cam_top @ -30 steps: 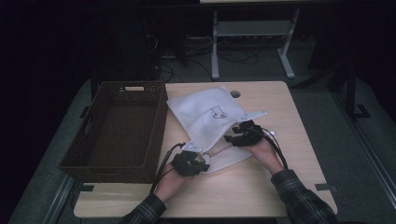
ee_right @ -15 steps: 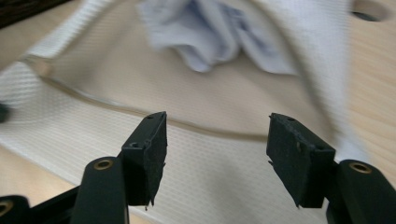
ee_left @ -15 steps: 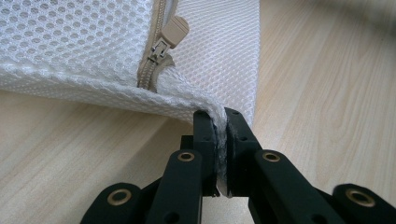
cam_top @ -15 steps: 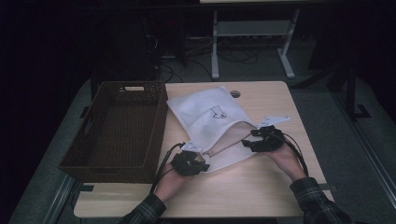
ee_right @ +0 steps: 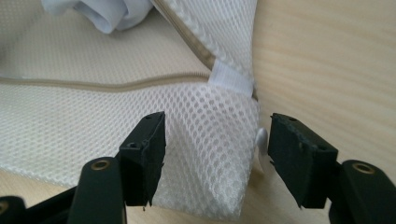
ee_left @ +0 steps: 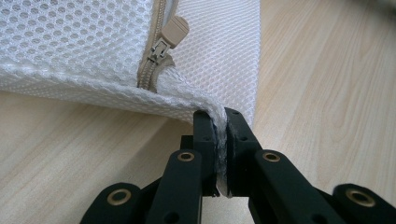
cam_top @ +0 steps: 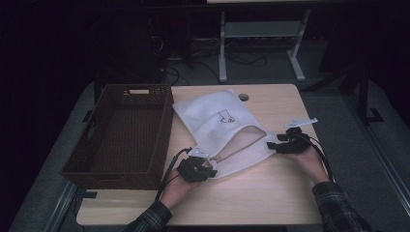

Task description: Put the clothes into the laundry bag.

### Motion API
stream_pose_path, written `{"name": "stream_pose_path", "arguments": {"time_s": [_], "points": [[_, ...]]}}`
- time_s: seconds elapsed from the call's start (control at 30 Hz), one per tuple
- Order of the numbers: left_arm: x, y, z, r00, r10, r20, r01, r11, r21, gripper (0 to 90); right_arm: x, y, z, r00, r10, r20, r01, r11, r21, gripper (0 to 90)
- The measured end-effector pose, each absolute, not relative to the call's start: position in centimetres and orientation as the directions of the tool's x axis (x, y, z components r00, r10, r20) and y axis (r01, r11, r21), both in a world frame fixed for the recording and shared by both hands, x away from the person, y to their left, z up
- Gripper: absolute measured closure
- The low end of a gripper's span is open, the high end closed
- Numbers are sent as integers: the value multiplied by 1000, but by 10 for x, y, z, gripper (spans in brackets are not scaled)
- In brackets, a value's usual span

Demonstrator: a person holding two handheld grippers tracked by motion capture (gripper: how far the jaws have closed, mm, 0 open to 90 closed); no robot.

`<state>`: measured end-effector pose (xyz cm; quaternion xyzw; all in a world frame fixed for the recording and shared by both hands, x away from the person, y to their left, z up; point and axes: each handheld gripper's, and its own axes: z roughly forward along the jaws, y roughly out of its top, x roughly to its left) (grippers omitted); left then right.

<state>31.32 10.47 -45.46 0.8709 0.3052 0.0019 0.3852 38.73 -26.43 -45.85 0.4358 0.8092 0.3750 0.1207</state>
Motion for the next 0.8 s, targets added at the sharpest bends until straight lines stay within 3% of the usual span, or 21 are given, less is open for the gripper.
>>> {"name": "stream_pose_path", "arguments": {"time_s": [0.03, 0.23, 0.37, 0.8], "points": [[313, 105, -455, 814, 534, -230, 529, -517, 673, 846, 388, -265, -460, -591, 795, 138, 619, 337, 709, 376], [313, 106, -454, 812, 538, -225, 529, -516, 674, 846, 392, -273, -464, -590, 781, 204, 633, 291, 717, 665], [314, 107, -453, 810, 542, -222, 529, -513, 676, 846, 389, -276, -462, -604, 768, 215, 632, 296, 717, 799], [317, 117, -452, 794, 567, -218, 544, -505, 670, 846, 349, -269, -449, -608, 781, 143, 623, 358, 695, 821]]}}
